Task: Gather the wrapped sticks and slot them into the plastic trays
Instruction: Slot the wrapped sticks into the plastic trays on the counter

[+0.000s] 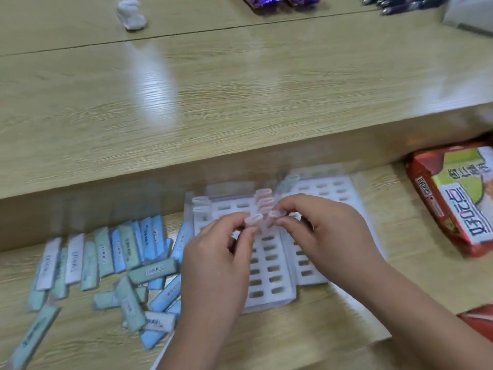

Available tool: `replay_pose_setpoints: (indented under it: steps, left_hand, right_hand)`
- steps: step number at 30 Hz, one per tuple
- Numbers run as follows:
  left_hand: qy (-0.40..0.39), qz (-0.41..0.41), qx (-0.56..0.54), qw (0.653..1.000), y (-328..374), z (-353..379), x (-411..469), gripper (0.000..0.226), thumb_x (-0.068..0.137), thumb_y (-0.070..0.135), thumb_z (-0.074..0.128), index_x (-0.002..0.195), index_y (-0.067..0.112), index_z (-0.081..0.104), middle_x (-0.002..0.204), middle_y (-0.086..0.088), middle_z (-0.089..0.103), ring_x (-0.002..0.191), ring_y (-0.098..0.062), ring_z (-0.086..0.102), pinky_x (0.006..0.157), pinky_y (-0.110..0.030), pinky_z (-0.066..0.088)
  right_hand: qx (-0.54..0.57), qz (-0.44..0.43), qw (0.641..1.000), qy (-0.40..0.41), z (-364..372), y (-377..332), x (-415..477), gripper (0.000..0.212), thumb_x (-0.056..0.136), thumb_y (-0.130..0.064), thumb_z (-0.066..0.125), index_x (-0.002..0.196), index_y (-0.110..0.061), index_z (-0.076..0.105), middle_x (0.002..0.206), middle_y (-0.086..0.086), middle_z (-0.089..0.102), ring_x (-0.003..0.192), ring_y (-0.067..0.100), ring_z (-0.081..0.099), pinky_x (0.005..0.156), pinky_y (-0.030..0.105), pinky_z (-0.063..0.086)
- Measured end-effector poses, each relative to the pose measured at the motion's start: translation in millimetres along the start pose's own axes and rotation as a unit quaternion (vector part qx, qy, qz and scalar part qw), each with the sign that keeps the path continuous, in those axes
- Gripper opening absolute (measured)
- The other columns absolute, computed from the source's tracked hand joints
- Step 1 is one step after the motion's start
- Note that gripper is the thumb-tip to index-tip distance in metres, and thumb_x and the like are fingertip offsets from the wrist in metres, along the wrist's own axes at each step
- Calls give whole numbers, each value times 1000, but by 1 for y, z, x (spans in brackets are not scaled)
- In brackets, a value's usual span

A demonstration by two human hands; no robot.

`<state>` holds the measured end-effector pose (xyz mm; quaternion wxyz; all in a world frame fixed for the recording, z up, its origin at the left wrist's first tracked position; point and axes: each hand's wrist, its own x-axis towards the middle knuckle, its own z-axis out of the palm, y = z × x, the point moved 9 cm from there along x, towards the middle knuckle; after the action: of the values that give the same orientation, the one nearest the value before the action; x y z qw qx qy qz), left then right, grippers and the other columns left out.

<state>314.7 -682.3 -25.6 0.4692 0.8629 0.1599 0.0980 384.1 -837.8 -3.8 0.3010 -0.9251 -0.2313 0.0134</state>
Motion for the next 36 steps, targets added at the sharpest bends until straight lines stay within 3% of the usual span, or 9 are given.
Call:
replay_pose_setpoints:
  steps: [5,9,11,15,20,26,28,32,36]
  left_hand:
    - [12,26,24,999,3,3,1,10,91,28,69,97,34,73,59,23,54,56,-1,54,54,-14,38]
    - [19,61,30,998,11,3,2,16,90,25,72,97,39,68,75,27,59,65,2,58,57,-10,42]
    - [25,88,38,995,15,5,1,15,91,23,73,97,37,70,71,26,59,67,3,57,61,-10,43]
    - [2,100,94,991,11,18,-3,17,91,18,73,105,28,74,86,20,68,72,0,57,62,-17,48]
    - [-12,78,131,988,3,27,-3,16,94,20,69,108,25,75,93,13,69,76,-7,62,63,-29,53]
    - [11,36,96,995,1,2,-5,21,90,27,74,111,24,74,96,14,65,65,0,50,68,-8,42]
    - [44,32,84,995,-2,-26,-13,19,88,25,75,107,28,74,92,19,63,65,6,52,69,-4,41]
    - [127,-33,67,989,-42,-101,-34,13,85,32,72,93,41,68,89,21,62,67,-5,57,64,-10,43]
    - [177,-142,158,961,-102,-152,-59,11,84,36,75,88,33,65,82,14,62,69,-10,58,62,-31,48]
  right_hand:
    - [-63,-51,996,48,-3,-14,1,15,82,-28,79,96,-25,73,91,-10,64,60,10,55,44,26,44]
    - [-44,-34,997,48,-4,-3,3,25,86,-37,68,110,-31,64,98,-18,63,68,0,42,50,22,43]
    - [-42,-40,997,53,-6,1,-1,19,87,-33,67,106,-30,65,98,-18,64,70,-2,39,51,21,43]
    - [-43,-44,996,58,-4,7,-9,18,85,-18,76,100,-26,70,100,-14,67,70,-6,38,49,26,47]
    - [-15,-33,997,73,-4,10,-12,21,87,-20,72,106,-27,69,105,-14,62,59,1,43,44,29,47]
    - [30,-31,993,105,-10,-14,-21,22,92,-38,56,110,-30,66,102,-22,55,61,-3,46,54,18,43]
    - [45,-35,994,92,-3,-34,-24,20,92,-38,58,110,-33,65,101,-26,53,65,-6,49,58,16,42]
    - [38,-68,997,8,33,-92,-25,21,90,-45,54,110,-41,59,98,-29,56,72,-12,47,59,10,40]
    - [-47,-119,986,-104,93,-143,-26,23,87,-49,53,105,-40,64,96,-22,66,86,3,61,59,24,51]
